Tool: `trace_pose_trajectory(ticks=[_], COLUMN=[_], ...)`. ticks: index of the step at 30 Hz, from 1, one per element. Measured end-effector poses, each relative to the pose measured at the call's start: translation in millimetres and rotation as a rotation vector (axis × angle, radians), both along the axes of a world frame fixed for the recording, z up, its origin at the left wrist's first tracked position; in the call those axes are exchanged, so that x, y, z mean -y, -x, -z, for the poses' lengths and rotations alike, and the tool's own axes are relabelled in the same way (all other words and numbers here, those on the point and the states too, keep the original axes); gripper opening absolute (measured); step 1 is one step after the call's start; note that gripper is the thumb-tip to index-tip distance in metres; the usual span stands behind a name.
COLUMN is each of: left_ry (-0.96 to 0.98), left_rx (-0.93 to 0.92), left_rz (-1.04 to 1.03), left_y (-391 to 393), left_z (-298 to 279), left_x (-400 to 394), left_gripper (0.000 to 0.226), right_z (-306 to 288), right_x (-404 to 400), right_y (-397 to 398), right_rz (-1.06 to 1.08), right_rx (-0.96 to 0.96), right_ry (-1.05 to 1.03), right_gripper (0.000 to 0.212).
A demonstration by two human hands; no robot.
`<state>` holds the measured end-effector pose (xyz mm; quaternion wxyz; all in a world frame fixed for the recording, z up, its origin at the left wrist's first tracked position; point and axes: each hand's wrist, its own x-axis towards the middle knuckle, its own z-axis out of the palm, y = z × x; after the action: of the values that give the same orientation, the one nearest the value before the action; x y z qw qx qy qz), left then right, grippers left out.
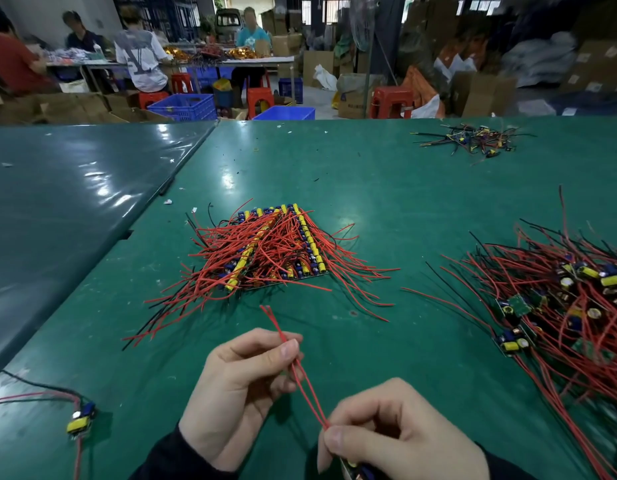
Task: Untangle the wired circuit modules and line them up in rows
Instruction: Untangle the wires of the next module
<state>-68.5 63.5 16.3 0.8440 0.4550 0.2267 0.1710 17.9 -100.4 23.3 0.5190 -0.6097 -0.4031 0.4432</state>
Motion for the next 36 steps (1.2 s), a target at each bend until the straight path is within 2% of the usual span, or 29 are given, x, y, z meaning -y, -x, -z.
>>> trace_pose_trajectory(ticks=[1, 2, 4, 6, 7, 8, 11, 12, 14, 17, 20, 22, 28, 31, 34, 36], left_ry=[-0.071, -0.159, -0.381, -0.527, -0.515, -0.455, -0.138, -0.033, 0.100, 0.139, 0.128, 0.135, 0.100, 0.010, -0.052, -0.078], left_rx=[-0.005, -0.011, -0.026, -0.017, -0.007, 0.000, -0.033, -0.035, -0.033, -0.029, -0.007, 0.025, 0.162, 0.095, 0.026, 0.009], left_rz=[-0.038, -0.079, -0.164, -0.192, -0.176, -0.160, -0.138, -0.117, -0.076, -0.027, -0.010, -0.007, 0.176, 0.106, -0.028, -0.105], left_y=[-0.6, -0.8, -1.9, -2.6, -2.3, -2.2, -2.7, -2.3, -1.4, 0.3, 2.0, 3.0, 7.4, 5.6, 1.0, -0.2], left_z=[1.1, 2.7, 6.9, 8.5, 6.3, 4.9, 3.5, 2.7, -0.1, -3.5, -3.7, -2.4, -6.6, -6.0, -3.0, -3.0], left_x=[0.5, 1.3, 4.0, 8.1, 9.2, 7.9, -3.5, -6.4, -8.4, -7.9, -9.5, -11.6, -12.9, -12.4, -13.8, -14.1], left_gripper=[0.026, 0.015, 0.010, 0.012, 0.009, 0.010, 0.016, 0.014, 0.011, 0.018, 0.051, 0.058, 0.046, 0.045, 0.025, 0.015], right_z=[2.8, 6.7, 12.2, 13.0, 12.0, 10.0, 1.2, -1.4, -7.0, -9.9, -8.4, -8.5, -13.1, -7.5, -6.7, -7.5], right_x=[0.8, 1.9, 2.9, 3.6, 2.0, 0.8, 0.3, 1.1, -0.3, -0.1, 0.6, 1.5, 0.4, 1.0, 1.0, 2.6], right_y=[1.8, 4.0, 6.2, 8.6, 11.6, 13.0, 6.1, 3.8, 0.8, 0.9, 2.5, 1.2, -0.3, 2.1, 4.1, 3.8], right_rz=[0.046, 0.080, 0.104, 0.140, 0.125, 0.110, 0.075, 0.044, -0.040, -0.114, -0.150, -0.179, -0.305, -0.245, -0.110, -0.037], right_rx=[0.127, 0.335, 0.806, 0.981, 0.975, 0.861, 0.226, 0.089, -0.034, -0.152, -0.165, -0.164, -0.226, -0.212, -0.094, 0.102], right_ry=[-0.012, -0.038, -0.007, 0.066, 0.049, 0.017, 0.000, 0.011, 0.014, 0.043, 0.061, 0.079, 0.112, 0.128, 0.096, 0.053], right_gripper=[0.017, 0.018, 0.019, 0.021, 0.021, 0.020, 0.019, 0.019, 0.020, 0.021, 0.026, 0.026, 0.026, 0.025, 0.023, 0.022])
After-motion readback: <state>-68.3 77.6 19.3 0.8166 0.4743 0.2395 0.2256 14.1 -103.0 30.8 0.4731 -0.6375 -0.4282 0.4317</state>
